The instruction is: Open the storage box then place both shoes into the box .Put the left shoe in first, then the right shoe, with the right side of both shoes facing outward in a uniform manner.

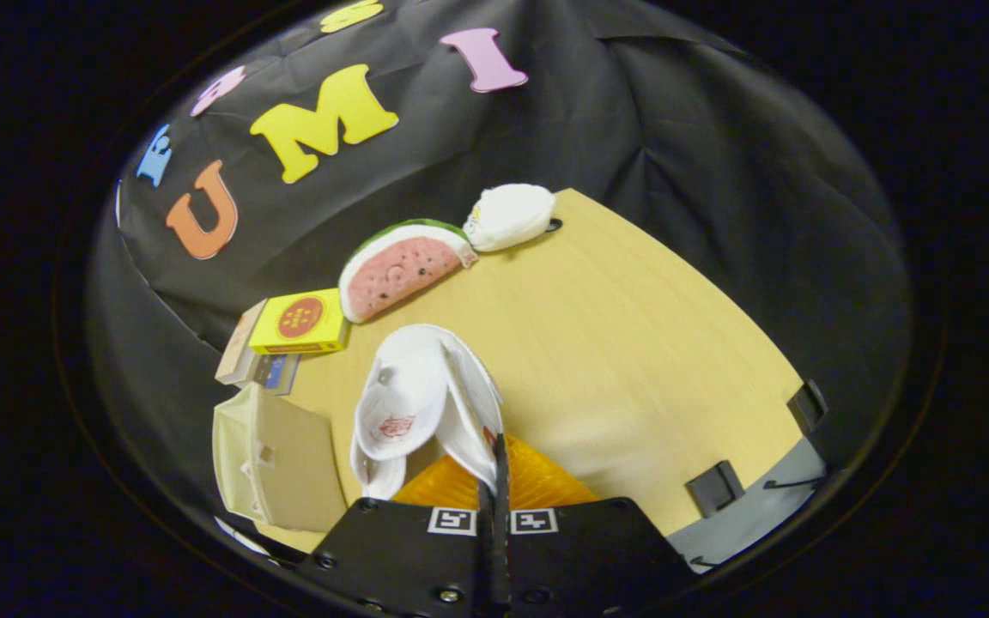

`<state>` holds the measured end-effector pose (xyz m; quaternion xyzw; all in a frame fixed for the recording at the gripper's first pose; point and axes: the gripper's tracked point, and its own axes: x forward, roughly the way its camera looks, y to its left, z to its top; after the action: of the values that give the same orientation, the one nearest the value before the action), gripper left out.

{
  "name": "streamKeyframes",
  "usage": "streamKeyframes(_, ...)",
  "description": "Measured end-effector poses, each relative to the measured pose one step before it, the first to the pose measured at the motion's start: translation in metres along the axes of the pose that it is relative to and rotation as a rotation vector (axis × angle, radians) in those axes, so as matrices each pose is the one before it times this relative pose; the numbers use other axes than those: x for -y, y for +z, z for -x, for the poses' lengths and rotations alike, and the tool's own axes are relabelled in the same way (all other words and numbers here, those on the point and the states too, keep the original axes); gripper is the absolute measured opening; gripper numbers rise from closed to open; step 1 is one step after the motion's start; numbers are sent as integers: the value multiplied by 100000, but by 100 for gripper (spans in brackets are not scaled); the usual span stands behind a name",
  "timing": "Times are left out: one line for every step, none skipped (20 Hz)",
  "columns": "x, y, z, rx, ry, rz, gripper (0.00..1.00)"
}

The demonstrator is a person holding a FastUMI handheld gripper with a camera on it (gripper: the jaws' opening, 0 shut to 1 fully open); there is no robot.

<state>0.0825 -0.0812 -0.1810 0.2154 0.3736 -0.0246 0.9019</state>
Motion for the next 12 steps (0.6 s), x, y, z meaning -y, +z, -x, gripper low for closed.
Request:
streamKeyframes(-2413, -349, 752, 1057, 1280, 67, 0)
streamKeyframes(-2567, -426, 548, 802, 1360, -211, 0)
streamKeyframes(-2551, -442, 388, 495, 1347, -524, 0)
streamKeyframes(-2639, -512, 156, 343, 1332, -1285, 0)
streamKeyframes(-2086, -545, 68, 168, 865, -1301, 0)
streamKeyframes(-2580, -786, -11, 28, 1018, -658, 0)
streamKeyframes(-2006, -653, 37, -149, 711, 45, 0)
streamKeyframes(-2241, -554, -78, 586, 842, 428, 0)
streamKeyframes(-2141, -502, -121, 1145, 686, 402, 0)
streamKeyframes(-2136, -581, -235, 1412, 732, 883, 0)
streamKeyframes(-1678, -484, -292, 937, 535, 874, 0)
streamKeyframes(-1833, -738, -431, 274, 565, 628, 0)
